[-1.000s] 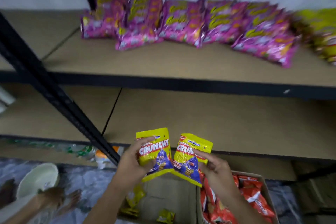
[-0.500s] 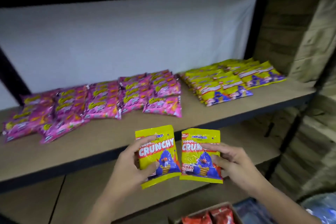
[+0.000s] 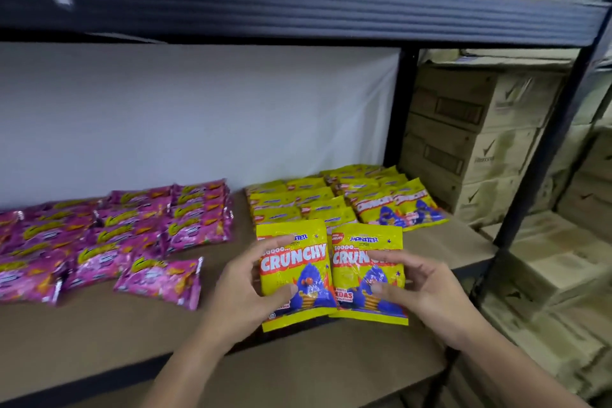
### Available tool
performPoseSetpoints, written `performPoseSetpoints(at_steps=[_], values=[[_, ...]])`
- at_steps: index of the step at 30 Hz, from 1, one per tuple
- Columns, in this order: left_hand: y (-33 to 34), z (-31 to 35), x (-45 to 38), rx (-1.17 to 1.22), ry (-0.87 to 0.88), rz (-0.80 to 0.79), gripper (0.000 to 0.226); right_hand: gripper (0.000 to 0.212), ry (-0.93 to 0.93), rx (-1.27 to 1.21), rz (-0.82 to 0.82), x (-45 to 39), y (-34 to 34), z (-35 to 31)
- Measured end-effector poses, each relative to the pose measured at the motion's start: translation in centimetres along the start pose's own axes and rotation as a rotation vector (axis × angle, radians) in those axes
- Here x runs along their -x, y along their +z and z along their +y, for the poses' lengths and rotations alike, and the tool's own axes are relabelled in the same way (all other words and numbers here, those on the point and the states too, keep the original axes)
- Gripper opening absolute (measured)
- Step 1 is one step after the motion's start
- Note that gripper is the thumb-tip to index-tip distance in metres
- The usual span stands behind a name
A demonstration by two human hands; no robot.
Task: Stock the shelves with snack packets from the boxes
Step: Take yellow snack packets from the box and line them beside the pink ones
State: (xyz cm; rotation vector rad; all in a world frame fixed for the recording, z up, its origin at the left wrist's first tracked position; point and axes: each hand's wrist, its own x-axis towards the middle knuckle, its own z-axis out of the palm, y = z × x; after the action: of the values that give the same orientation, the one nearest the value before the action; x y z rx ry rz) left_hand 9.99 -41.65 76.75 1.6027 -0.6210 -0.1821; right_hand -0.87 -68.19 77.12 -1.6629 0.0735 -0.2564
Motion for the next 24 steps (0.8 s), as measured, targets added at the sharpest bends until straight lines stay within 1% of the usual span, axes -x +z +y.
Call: performPoseSetpoints(at_steps=[3, 8, 10, 13, 16, 18, 21, 24], values=[[3.4, -0.2, -3.3, 0.018, -0.002, 0.0, 0.064, 0.047, -0.026, 0.039, 0.018, -2.1, -4.0, 0.2], [8.9, -1.9, -8.4, 0.018, -0.056, -0.04, 0.08, 0.043, -0.027, 0.001, 0.055, -5.5, -10.5, 1.4], [11.2, -2.5, -10.1, -0.045, -0.057, -0.026, 0.08, 0.042, -0.038, -0.001, 0.076, -6.8, -13.0, 2.2], [14.4, -2.9, -12.3, -0.119, -0.066, 0.005, 0.073, 0.04, -0.021, -0.031, 0.12, -8.5, -16.1, 3.3], [16.7, -3.5, -14.5, -0.253, -0.065, 0.065, 0.071, 0.04, 0.008, -0.02, 0.206, -10.0, -18.1, 4.1], [17.7, -3.5, -15.6, -0.307, -0.055, 0.093, 0.07, 0.041, 0.036, -0.005, 0.227, -11.0, -19.0, 4.7], [18.9, -3.2, -16.7, -0.417, -0.026, 0.096, 0.07, 0.041, 0.07, 0.096, 0.21, -12.6, -19.5, 5.6], [19.7, -3.3, -17.2, -0.575, -0.03, 0.129, 0.071, 0.038, 0.022, 0.248, 0.21, -14.1, -19.2, 6.9]])
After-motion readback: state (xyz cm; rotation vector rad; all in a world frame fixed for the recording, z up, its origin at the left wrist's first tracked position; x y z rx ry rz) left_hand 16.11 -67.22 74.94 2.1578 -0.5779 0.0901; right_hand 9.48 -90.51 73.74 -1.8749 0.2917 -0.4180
